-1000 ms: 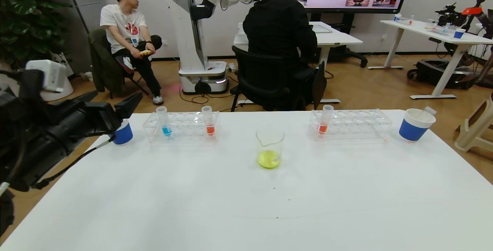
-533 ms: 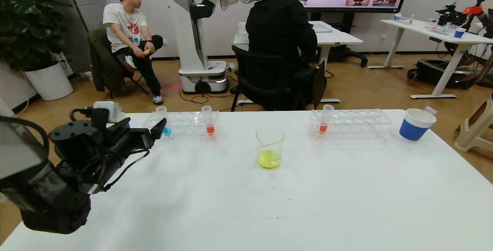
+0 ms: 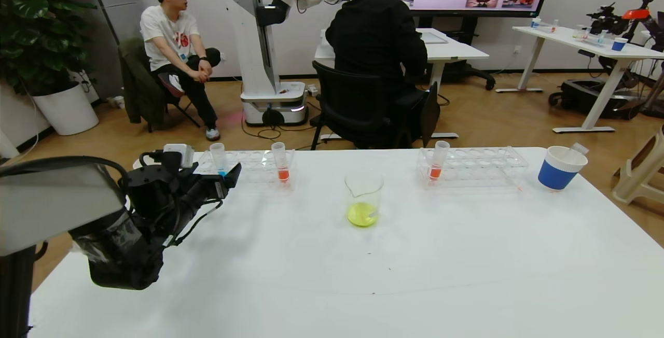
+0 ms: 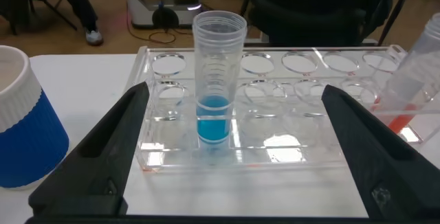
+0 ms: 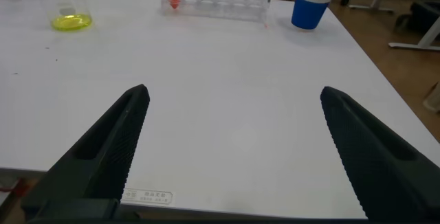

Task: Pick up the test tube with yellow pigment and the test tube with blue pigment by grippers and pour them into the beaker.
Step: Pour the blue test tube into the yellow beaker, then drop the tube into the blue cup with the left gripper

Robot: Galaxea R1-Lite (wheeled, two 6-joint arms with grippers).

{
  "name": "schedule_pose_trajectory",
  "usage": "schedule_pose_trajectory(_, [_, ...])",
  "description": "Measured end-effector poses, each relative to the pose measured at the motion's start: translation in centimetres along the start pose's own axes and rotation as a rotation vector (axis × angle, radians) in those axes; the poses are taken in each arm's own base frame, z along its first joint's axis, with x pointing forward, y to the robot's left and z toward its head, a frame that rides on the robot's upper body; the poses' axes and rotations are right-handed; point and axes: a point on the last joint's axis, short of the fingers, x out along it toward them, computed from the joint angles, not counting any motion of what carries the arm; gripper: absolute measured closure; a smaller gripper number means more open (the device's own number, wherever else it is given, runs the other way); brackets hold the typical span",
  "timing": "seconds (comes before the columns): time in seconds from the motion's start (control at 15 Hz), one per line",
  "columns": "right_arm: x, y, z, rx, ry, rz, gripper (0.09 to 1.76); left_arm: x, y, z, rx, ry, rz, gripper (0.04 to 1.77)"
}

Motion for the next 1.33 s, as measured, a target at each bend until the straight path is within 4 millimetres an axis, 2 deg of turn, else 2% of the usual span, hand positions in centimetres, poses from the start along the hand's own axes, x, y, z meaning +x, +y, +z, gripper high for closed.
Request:
schedule_pose_trajectory(0.53, [0.0, 0.0, 0.0, 0.000, 0.000, 0.000, 0.11, 3.6, -0.1, 0.3, -0.013, -0.101, 0.072, 0.06])
schedule_pose_trajectory(1.0, [0.0, 0.0, 0.0, 0.000, 0.000, 0.000, 0.11, 4.3, 0.0, -0.7, -0.012, -0.092, 0.074, 0.06])
schedule_pose_trajectory(1.07, [0.0, 0.0, 0.0, 0.000, 0.000, 0.000, 0.11, 4.3, 0.0, -0.7, -0.013, -0.093, 0.074, 0.13])
schedule_pose_trajectory(1.13, [0.0, 0.0, 0.0, 0.000, 0.000, 0.000, 0.11, 4.3, 0.0, -0.6, -0.013, -0.096, 0.074, 0.37])
schedule_pose_trajectory(1.2, [0.0, 0.0, 0.0, 0.000, 0.000, 0.000, 0.11, 4.3, 0.0, -0.6, -0.013, -0.096, 0.075, 0.74])
schedule_pose_trajectory(1.27, [0.0, 0.0, 0.0, 0.000, 0.000, 0.000, 0.11, 4.3, 0.0, -0.6, -0.013, -0.098, 0.076, 1.20])
schedule_pose_trajectory(1.33, [0.0, 0.0, 0.0, 0.000, 0.000, 0.000, 0.11, 4.3, 0.1, -0.5, -0.013, -0.099, 0.077, 1.45])
